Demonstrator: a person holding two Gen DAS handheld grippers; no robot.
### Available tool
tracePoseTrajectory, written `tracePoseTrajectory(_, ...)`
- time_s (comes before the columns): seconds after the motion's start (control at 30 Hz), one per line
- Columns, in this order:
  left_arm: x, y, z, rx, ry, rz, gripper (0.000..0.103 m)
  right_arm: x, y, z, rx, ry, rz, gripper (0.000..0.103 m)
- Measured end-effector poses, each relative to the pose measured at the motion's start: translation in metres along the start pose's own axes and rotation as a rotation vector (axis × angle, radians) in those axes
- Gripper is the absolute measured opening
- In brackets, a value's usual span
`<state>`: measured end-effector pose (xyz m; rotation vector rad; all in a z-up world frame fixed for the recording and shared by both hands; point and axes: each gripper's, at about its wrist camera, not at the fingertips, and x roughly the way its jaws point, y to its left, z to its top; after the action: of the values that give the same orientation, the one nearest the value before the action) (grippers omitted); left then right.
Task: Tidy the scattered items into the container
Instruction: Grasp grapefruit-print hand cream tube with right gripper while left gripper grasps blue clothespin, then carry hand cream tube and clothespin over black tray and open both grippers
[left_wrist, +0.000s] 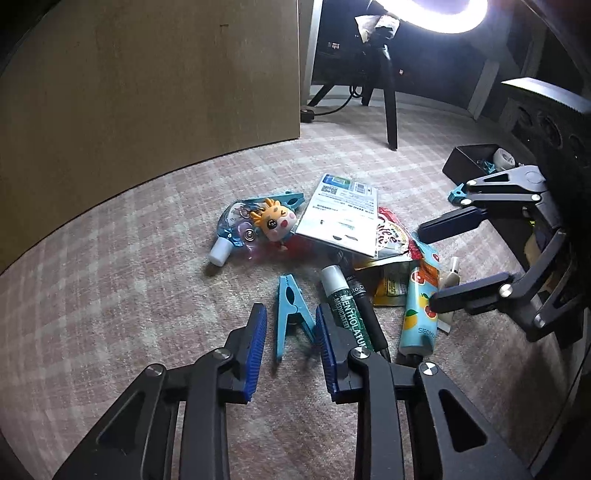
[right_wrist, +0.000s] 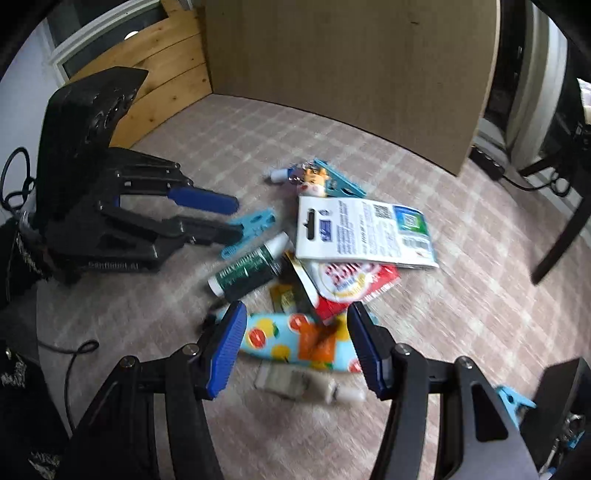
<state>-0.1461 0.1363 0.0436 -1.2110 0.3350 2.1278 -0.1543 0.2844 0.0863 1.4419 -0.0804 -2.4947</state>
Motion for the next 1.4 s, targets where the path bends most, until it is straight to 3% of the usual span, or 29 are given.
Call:
tracePoseTrajectory(0.13,0.000,-0.002,0.001,0.014,0.002,0.013,0.026,0.007,0.007,0.000,-0.024,0.049,-0.010,0.056)
tracePoseTrajectory(0.33,-0.001,0.004,-0.001,0.009,0.009,0.024,0.021,0.000,0.013,-0.016,-0.063,0.153,0.085,0.056)
tracePoseTrajectory(0.5,-0.001,0.008,-0.003,0.002,0.018,0.024,0.020,-0.004,0.025,-0.008,-0.129,0.115,0.111,0.056)
tracePoseTrajectory(0.63,0.002,0.006,-0.003,0.007,0.027,0.010,0.020,0.011,0.039,-0.003,-0.210,0.150,0.105,0.055)
tracePoseTrajectory(0.7,0.005,0.005,-0.003,0.014,0.033,0.015,0.020,0.018,0.041,-0.004,-0.225,0.169,0.097,0.049)
tracePoseTrajectory(0.87,0.006,0.005,-0.006,0.025,0.047,-0.024,0.017,0.014,0.045,-0.006,-0.244,0.153,0.059,0.041)
tracePoseTrajectory(0.93,0.010,0.002,-0.008,0.041,0.059,0.001,0.004,0.012,0.044,-0.005,-0.222,0.137,0.044,0.036)
tracePoseTrajectory(1.0,0.011,0.003,-0.008,0.030,0.056,0.008,0.004,0.009,0.039,-0.003,-0.172,0.122,0.064,0.029)
tracePoseTrajectory(1.17,0.001,0.011,-0.011,-0.031,0.023,0.029,0.004,-0.002,0.033,-0.003,-0.094,0.067,0.065,0.028)
tracePoseTrajectory(1.27,-0.012,0.017,-0.013,-0.075,-0.003,0.039,0.004,-0.017,0.026,-0.001,-0.011,0.006,0.086,0.028)
tracePoseTrajectory(1.4,-0.032,0.021,-0.014,-0.103,-0.038,0.048,0.004,-0.040,0.019,-0.003,0.093,-0.092,0.048,0.028)
